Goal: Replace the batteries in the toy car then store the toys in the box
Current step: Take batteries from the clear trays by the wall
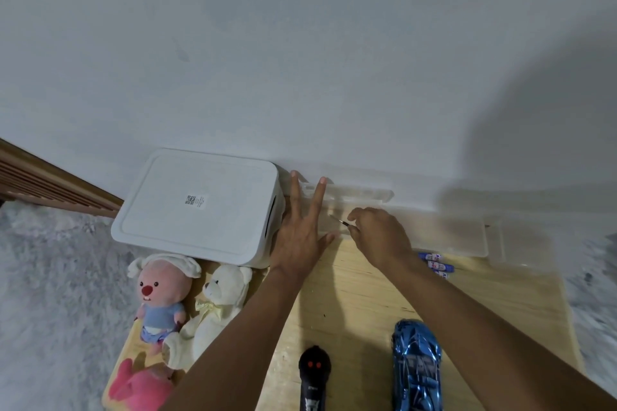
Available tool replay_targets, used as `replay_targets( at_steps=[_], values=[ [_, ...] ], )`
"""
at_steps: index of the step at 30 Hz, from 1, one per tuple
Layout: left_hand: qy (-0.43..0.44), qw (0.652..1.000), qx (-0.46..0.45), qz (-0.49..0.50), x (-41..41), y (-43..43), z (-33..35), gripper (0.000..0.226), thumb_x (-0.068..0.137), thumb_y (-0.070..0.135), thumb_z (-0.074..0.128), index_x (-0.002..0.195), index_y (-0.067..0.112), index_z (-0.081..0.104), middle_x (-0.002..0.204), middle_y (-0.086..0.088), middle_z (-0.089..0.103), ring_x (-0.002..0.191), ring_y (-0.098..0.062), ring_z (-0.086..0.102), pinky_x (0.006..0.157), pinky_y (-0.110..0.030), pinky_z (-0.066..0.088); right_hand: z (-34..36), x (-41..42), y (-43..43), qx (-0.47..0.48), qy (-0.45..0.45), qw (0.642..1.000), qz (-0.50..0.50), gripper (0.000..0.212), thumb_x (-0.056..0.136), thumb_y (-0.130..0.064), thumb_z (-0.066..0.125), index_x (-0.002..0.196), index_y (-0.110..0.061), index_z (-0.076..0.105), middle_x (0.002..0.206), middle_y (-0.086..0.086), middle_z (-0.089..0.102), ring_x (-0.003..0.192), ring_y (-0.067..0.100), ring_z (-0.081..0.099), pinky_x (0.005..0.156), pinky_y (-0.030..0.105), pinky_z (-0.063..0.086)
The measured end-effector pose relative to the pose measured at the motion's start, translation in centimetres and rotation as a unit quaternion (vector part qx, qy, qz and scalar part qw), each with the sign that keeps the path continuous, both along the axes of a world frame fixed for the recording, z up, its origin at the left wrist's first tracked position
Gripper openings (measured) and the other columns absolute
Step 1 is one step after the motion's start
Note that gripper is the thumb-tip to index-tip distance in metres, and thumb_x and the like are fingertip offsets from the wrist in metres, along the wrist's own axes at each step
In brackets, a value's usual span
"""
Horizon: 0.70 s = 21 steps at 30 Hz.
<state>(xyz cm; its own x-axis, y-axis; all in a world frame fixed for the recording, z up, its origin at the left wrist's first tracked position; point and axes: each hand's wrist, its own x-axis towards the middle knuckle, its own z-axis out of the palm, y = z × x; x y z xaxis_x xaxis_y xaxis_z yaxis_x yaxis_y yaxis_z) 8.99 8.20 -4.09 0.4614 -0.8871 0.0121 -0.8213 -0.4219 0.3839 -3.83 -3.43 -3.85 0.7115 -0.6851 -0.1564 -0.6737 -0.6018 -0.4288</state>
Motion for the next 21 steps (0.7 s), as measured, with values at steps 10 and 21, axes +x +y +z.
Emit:
replay_targets(
  at_steps=[10,21],
  values=[
    [0.000,1.000,-0.019,0.006,-0.2,0.0,-0.8,0.120,0.090,0.052,0.073,0.154,0.047,-0.029,0.164,-0.011,-0.039,0.114,-0.031,0.070,0.062,-0.029,0.061,0.1,3.4,-1.8,0.000,0.146,0.989,0.033,0.015,0.088,-0.001,0.057,0.093,-0.012,0.067,0.091,0.011,0.073,0.092,0.033,0.070,0.067,0.030,0.045],
    [0.026,0.999,-0.038,-0.009,0.7,-0.3,-1.0,0.109,0.088,0.061,0.063,0.155,0.051,-0.022,0.167,-0.008,-0.034,0.104,-0.031,0.071,0.057,-0.032,0.059,2.7,-3.3,1.0,0.145,-0.229,0.952,-0.141,0.010,0.083,-0.020,0.081,0.090,-0.027,0.079,0.082,-0.016,0.074,0.071,0.002,0.064,0.068,0.012,0.049]
  ],
)
